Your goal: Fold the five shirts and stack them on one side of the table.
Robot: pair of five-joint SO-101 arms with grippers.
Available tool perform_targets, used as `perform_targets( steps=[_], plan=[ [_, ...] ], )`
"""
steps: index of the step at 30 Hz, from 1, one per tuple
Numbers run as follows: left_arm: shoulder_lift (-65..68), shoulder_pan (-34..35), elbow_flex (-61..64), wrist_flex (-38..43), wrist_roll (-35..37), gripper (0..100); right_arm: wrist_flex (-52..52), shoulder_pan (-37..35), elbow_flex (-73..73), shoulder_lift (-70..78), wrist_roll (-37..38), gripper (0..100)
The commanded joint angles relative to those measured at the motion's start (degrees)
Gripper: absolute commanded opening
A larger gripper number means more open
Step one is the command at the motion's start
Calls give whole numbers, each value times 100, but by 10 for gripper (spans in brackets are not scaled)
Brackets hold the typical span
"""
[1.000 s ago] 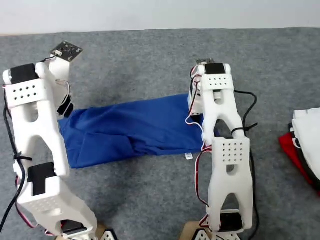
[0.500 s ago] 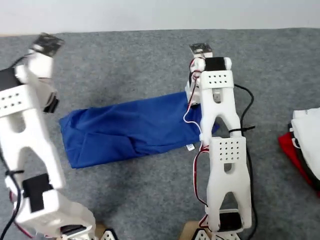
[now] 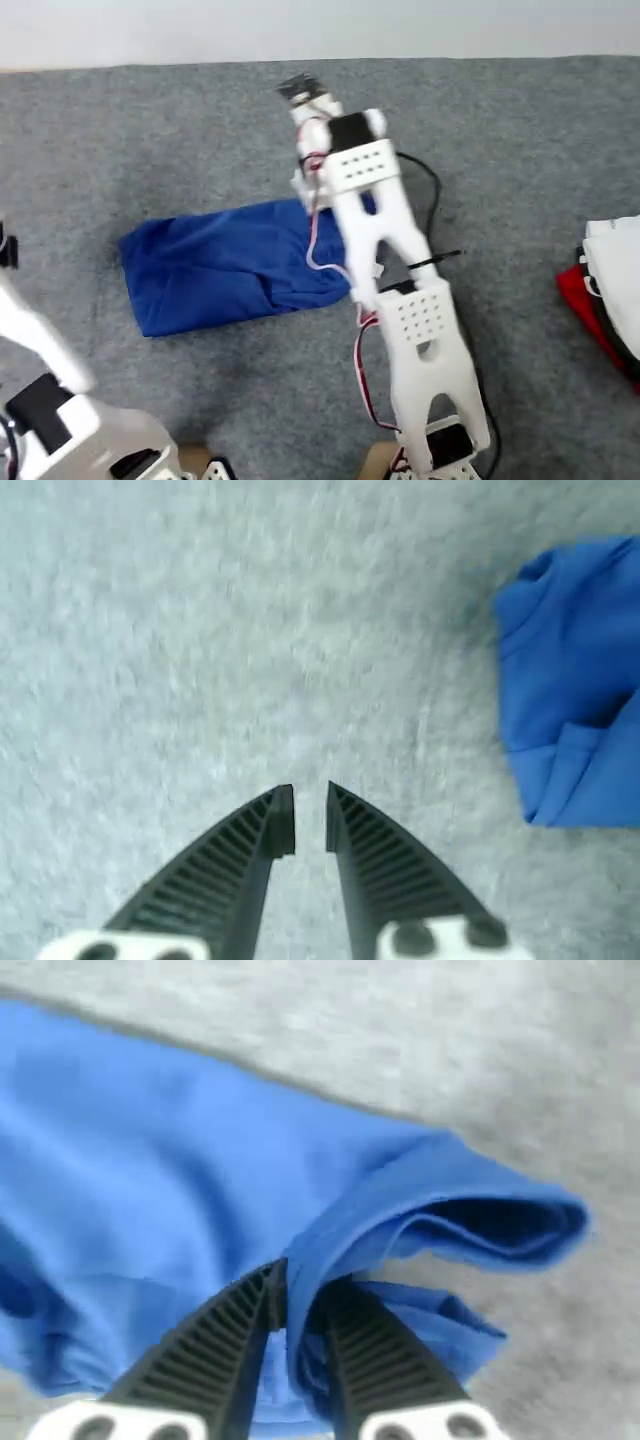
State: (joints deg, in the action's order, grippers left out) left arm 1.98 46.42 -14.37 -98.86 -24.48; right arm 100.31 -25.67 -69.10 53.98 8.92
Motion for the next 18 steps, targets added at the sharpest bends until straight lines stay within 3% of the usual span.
perform_targets(
  steps=[1,10,18],
  plan=[
    [-316,378,22,-35,44,70,224,-462,-281,-549,53,9],
    [-343,1116,708,97,35,70,92,-1516,-325,-549,53,9],
    [-343,1653,1218,501,-167,70,-541,-2018,-325,-549,62,9]
  ],
)
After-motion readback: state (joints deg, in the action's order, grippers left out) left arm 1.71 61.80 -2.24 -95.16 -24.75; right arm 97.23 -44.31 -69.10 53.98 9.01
